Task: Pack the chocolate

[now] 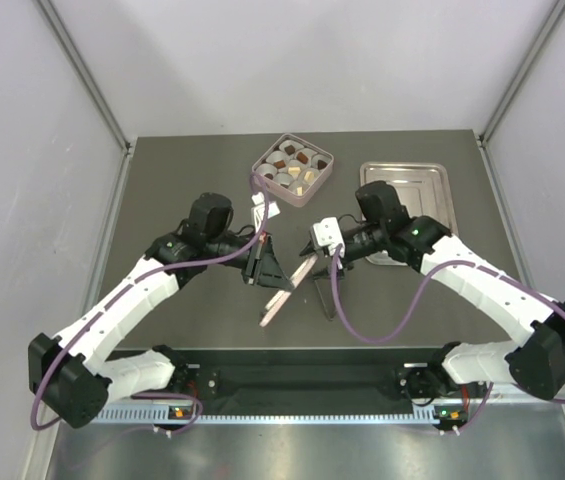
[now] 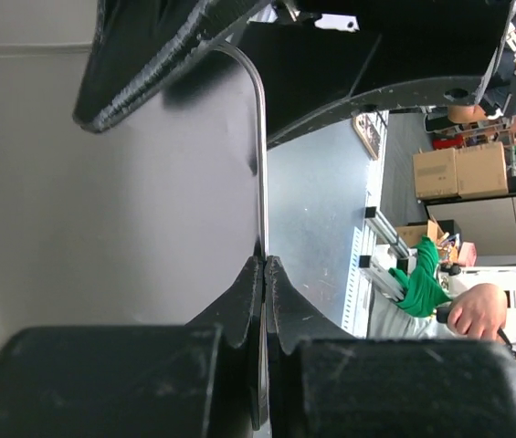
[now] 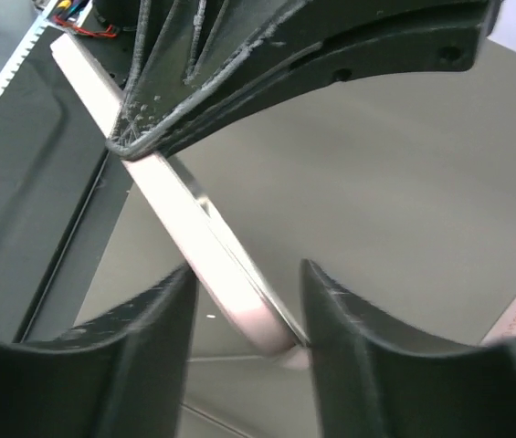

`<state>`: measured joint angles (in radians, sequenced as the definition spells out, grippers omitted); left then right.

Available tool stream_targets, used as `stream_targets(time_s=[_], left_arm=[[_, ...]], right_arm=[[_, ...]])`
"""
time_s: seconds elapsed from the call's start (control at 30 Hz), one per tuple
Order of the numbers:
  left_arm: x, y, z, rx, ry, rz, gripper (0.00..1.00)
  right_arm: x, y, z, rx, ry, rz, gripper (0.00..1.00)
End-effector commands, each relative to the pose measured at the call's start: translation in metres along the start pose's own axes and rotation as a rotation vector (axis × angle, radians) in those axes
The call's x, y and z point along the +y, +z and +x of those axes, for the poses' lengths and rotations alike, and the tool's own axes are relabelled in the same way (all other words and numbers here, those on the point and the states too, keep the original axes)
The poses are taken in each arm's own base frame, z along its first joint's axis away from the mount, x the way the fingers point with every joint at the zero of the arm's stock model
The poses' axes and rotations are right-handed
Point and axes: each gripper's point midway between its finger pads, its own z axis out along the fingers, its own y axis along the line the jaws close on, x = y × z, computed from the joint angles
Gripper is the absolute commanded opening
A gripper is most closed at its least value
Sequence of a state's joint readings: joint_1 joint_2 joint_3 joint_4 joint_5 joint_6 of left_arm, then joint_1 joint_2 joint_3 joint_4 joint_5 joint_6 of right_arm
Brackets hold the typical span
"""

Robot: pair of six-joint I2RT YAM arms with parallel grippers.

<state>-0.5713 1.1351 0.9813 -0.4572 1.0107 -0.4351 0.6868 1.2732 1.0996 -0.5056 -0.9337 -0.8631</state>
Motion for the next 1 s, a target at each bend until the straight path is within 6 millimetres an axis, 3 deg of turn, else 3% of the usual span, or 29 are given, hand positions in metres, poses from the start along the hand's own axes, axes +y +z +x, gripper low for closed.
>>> stream_targets(time_s=[0.0, 0.03, 0.13, 0.2, 0.27, 0.3, 0.37, 0.4, 0.43, 0.5, 0.53, 0.63, 0.73, 0.83, 0.97], left_arm=[[-0.013, -0.002, -0.016, -0.021, 0.09, 0.027, 0.0], [-0.012, -0.002, -0.016, -0.019, 0.084, 0.019, 0.0], [-0.005, -0.003, -0.024, -0.034, 0.065, -0.035, 0.0], [0.006, -0.006, -0.038, -0.079, 0.041, -0.116, 0.15], [0.005, -0.016, -0.063, -0.147, 0.021, -0.173, 0.21], [0.017, -0.026, -0.081, -0.218, 0.0, -0.244, 0.31], [0.008, -0.046, -0.119, -0.346, -0.004, -0.294, 0.43], [0.016, -0.062, -0.138, -0.423, -0.018, -0.359, 0.52], [0.001, -0.078, -0.159, -0.492, 0.013, -0.367, 0.54], [-0.001, -0.108, -0.187, -0.622, -0.012, -0.444, 0.59], [-0.016, -0.124, -0.201, -0.687, 0.013, -0.459, 0.6], [-0.031, -0.164, -0.221, -0.841, 0.03, -0.541, 0.65], [-0.036, -0.186, -0.225, -0.922, 0.059, -0.612, 0.69], [-0.026, -0.191, -0.221, -0.918, 0.065, -0.667, 0.71], [0.002, -0.19, -0.218, -0.868, 0.051, -0.739, 0.84]], right_arm=[[-0.003, -0.004, -0.029, -0.061, -0.081, -0.016, 0.46], [-0.003, -0.005, -0.031, -0.064, -0.084, -0.013, 0.34], [-0.006, -0.009, -0.042, -0.081, -0.087, 0.003, 0.15], [-0.007, -0.013, -0.05, -0.092, -0.066, 0.02, 0.1], [-0.012, -0.017, -0.055, -0.093, -0.05, 0.045, 0.06], [-0.013, -0.017, -0.057, -0.092, -0.011, 0.052, 0.05], [-0.023, -0.021, -0.065, -0.1, 0.009, 0.084, 0.0], [-0.025, -0.022, -0.069, -0.106, 0.065, 0.096, 0.0], [-0.03, -0.026, -0.076, -0.116, 0.078, 0.116, 0.0], [-0.041, -0.029, -0.087, -0.133, 0.144, 0.162, 0.0], [-0.045, -0.031, -0.09, -0.138, 0.17, 0.178, 0.0], [-0.066, -0.038, -0.104, -0.176, 0.263, 0.276, 0.0], [-0.098, -0.052, -0.112, -0.236, 0.378, 0.41, 0.0], [-0.124, -0.063, -0.11, -0.285, 0.513, 0.477, 0.0], [-0.164, -0.075, -0.091, -0.335, 0.667, 0.58, 0.0]])
